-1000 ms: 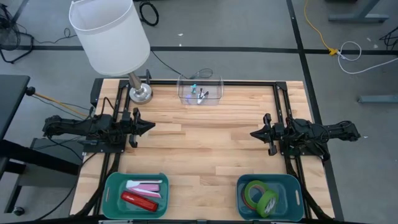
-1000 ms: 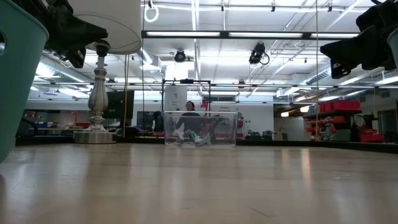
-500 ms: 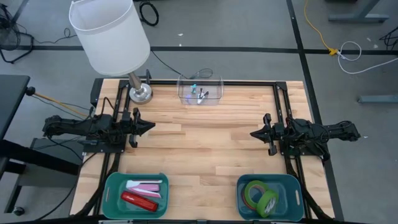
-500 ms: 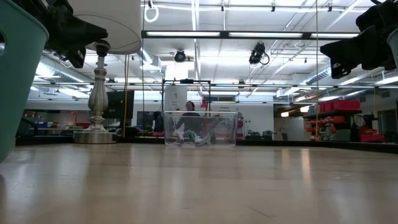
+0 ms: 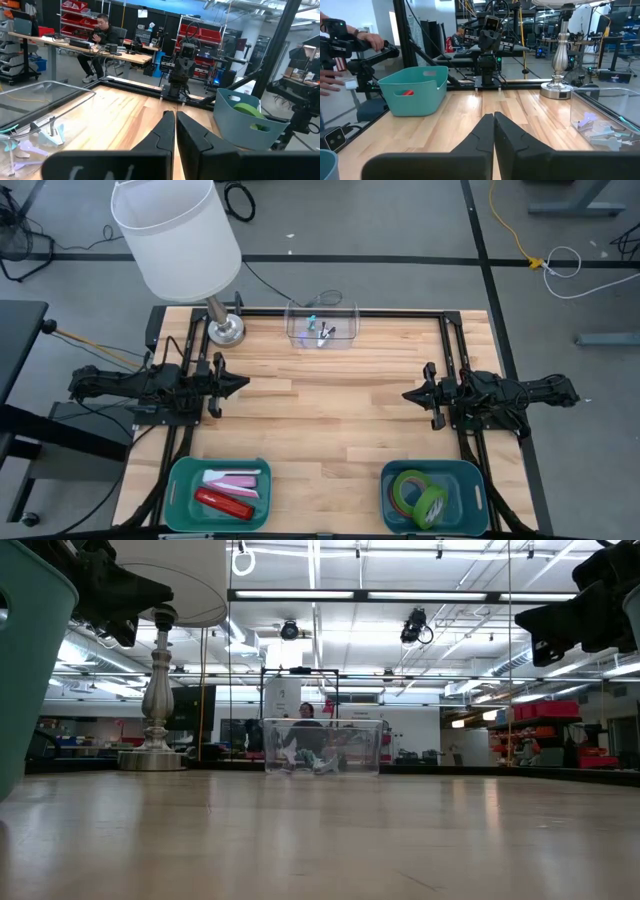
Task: Pick and place Stapler, Stapler remover, tape
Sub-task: Return to Home Position
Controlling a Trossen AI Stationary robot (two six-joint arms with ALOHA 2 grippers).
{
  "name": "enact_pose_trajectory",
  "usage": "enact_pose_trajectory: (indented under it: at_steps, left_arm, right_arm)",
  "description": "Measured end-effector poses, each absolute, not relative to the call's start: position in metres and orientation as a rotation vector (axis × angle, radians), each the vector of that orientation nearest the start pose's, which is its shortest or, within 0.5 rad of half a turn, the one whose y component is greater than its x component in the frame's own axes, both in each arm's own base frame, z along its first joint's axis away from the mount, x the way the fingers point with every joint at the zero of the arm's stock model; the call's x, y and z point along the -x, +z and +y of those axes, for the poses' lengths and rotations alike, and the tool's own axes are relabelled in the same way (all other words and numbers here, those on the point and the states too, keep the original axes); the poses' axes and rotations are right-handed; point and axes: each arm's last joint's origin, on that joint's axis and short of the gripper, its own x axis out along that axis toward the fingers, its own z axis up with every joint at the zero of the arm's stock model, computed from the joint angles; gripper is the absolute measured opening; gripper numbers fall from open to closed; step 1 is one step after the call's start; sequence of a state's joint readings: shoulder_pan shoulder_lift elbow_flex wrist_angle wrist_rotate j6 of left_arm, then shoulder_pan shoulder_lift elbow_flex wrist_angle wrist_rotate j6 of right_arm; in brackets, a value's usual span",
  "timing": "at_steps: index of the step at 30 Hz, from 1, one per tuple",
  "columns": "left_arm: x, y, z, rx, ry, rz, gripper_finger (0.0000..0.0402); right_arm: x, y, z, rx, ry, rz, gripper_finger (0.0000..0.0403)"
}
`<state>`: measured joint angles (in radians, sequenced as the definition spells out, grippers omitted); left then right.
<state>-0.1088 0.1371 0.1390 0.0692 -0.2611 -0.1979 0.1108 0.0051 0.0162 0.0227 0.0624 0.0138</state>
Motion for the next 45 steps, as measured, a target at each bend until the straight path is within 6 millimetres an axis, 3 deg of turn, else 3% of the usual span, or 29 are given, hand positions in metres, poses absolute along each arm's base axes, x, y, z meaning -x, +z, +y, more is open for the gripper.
enact_pose_trajectory:
  at_steps: [25, 35, 45]
  left_arm:
    - [-0.097, 0.208, 0.005, 0.182, 0.215, -0.103, 0.0018]
    - [-0.091, 0.229, 0.002, 0.088, 0.097, -0.309, 0.0018]
    - [-0.091, 0.231, 0.002, 0.087, 0.097, -0.334, 0.0018]
  right_arm:
    - [-0.097, 0.171, 0.009, -0.014, 0.048, -0.033, 0.0015]
    - [-0.097, 0.171, 0.009, -0.017, 0.048, -0.033, 0.0015]
    - [-0.097, 0.171, 0.009, -0.017, 0.048, -0.033, 0.0015]
